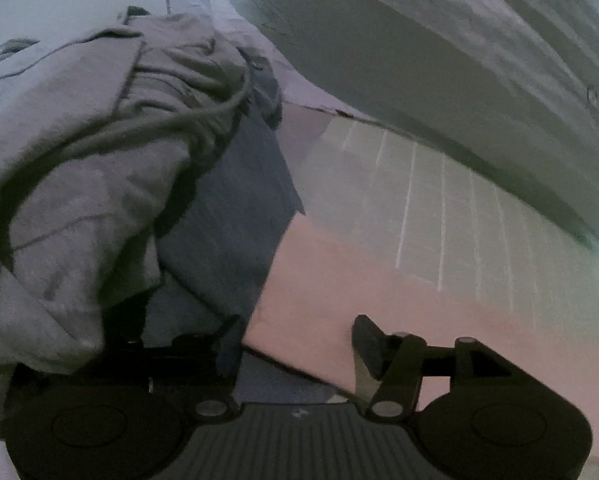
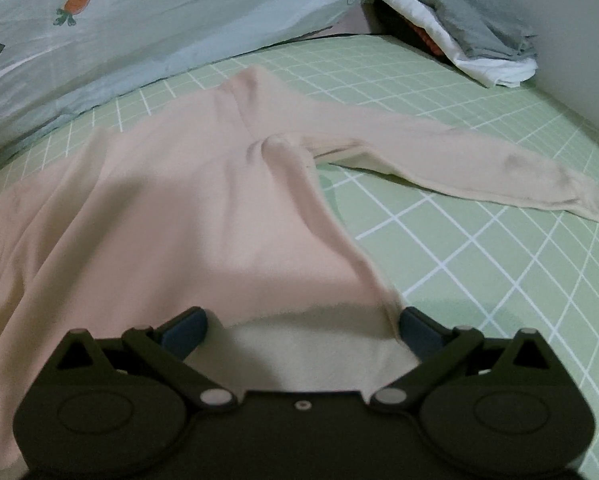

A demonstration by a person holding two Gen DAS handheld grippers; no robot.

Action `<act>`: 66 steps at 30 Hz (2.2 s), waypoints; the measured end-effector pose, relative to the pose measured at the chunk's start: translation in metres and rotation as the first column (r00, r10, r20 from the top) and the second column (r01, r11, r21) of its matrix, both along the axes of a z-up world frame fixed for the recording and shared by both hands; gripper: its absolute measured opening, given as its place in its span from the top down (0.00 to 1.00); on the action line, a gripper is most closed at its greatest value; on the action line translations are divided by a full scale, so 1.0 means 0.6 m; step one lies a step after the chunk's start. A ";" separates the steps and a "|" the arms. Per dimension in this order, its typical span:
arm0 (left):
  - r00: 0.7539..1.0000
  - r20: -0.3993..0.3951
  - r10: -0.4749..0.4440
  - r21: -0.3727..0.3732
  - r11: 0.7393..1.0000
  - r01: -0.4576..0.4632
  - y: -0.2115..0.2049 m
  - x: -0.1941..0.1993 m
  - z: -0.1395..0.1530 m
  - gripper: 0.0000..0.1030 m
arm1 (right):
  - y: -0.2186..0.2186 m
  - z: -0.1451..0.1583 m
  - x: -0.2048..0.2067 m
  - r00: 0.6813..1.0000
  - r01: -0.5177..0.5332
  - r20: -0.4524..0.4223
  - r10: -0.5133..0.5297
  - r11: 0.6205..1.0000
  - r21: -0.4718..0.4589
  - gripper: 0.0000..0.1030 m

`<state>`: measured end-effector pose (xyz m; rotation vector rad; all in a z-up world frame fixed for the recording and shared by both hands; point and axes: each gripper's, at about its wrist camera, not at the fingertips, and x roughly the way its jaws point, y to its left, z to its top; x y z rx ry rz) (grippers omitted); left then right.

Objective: Fold clothes

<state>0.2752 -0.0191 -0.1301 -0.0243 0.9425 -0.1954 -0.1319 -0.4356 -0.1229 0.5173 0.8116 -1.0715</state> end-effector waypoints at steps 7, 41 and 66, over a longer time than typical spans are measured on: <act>0.998 0.067 0.010 -0.008 1.000 -0.009 -0.010 -0.033 0.033 0.89 | 0.001 -0.003 -0.004 1.000 -0.016 0.013 0.016 1.000 -0.018 0.00; 0.971 0.057 0.231 -0.024 0.973 -0.230 0.073 -0.377 0.090 0.56 | -0.005 0.024 -0.110 0.952 -0.303 0.035 0.305 0.952 -0.049 0.00; 1.000 0.020 -0.018 0.034 0.999 0.017 -0.156 -0.421 0.100 0.48 | -0.127 0.073 -0.194 0.917 -0.375 0.162 0.364 0.926 0.045 0.30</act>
